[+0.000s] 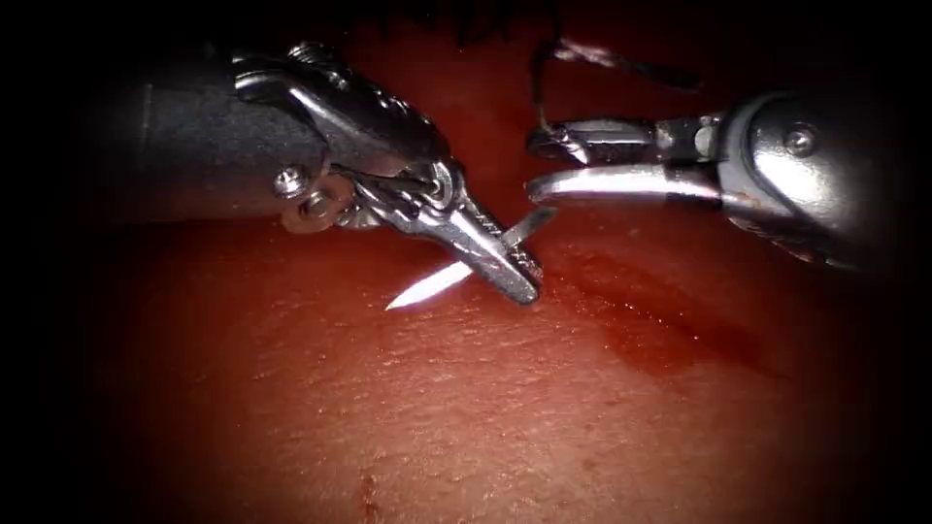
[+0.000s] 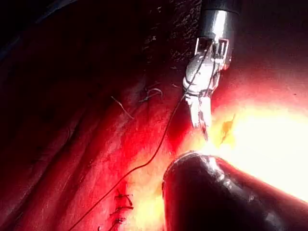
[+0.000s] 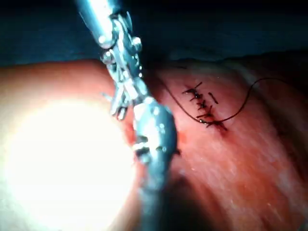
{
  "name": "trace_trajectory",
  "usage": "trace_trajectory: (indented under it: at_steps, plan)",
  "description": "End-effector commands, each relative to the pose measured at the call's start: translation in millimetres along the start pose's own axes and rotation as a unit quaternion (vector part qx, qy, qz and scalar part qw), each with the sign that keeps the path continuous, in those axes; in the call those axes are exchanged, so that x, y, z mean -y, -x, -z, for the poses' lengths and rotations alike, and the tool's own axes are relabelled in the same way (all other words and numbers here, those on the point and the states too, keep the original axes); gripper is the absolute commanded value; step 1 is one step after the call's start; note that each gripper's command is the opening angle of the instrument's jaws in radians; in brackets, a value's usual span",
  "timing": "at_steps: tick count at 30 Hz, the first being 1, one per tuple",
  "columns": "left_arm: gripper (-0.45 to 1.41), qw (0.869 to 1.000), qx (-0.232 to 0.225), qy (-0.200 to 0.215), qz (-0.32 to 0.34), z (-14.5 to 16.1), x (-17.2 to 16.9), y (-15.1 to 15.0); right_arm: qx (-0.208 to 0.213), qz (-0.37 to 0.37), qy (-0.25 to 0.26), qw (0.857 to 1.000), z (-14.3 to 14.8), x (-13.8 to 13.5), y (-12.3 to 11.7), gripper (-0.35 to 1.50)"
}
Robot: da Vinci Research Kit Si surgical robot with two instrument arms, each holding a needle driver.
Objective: Wound Closure
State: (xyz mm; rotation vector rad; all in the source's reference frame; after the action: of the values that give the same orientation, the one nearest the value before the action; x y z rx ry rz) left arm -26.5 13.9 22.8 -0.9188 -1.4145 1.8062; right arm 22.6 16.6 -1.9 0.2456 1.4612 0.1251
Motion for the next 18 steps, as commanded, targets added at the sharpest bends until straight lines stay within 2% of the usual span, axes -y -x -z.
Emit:
trace_trajectory:
  at_steps: [1,3,4,5,8,10,11,12,18]
  plan:
    - [-0.45,1.000,-0.003,0.005,0.009,-0.6,0.5,-0.6,-0.001,0.000,-0.001,1.000,-0.6,-0.1,0.5,-0.35]
    - [-0.45,1.000,-0.011,0.004,0.021,-0.8,0.4,-0.6,-0.001,0.000,0.000,1.000,-0.6,-0.1,0.5,-0.35]
    - [-0.45,0.999,-0.026,-0.002,0.024,-1.1,0.3,-0.5,0.010,-0.023,0.016,1.000,-0.6,-0.2,0.5,-0.11]
    - [-0.45,0.999,-0.026,-0.002,0.024,-1.1,0.3,-0.5,0.010,-0.023,0.016,1.000,-0.6,-0.2,0.5,-0.11]
    - [-0.45,0.998,-0.051,-0.018,0.029,-1.4,0.1,-0.2,0.022,-0.065,0.040,0.997,-0.6,-0.3,0.5,0.44]
    - [-0.45,0.996,-0.079,-0.031,0.033,-1.5,-0.1,-0.2,0.025,-0.095,0.050,0.994,-0.6,-0.4,0.5,0.63]
    - [-0.45,0.993,-0.105,-0.040,0.037,-1.6,-0.2,-0.1,0.030,-0.122,0.065,0.990,-0.7,-0.4,0.4,0.99]
    - [-0.45,0.992,-0.114,-0.044,0.040,-1.6,-0.2,0.0,0.031,-0.132,0.069,0.988,-0.8,-0.5,0.4,1.08]
    - [-0.45,0.984,-0.156,-0.065,0.055,-1.9,-0.5,0.2,0.046,-0.141,0.101,0.984,-1.0,-0.4,0.3,1.11]
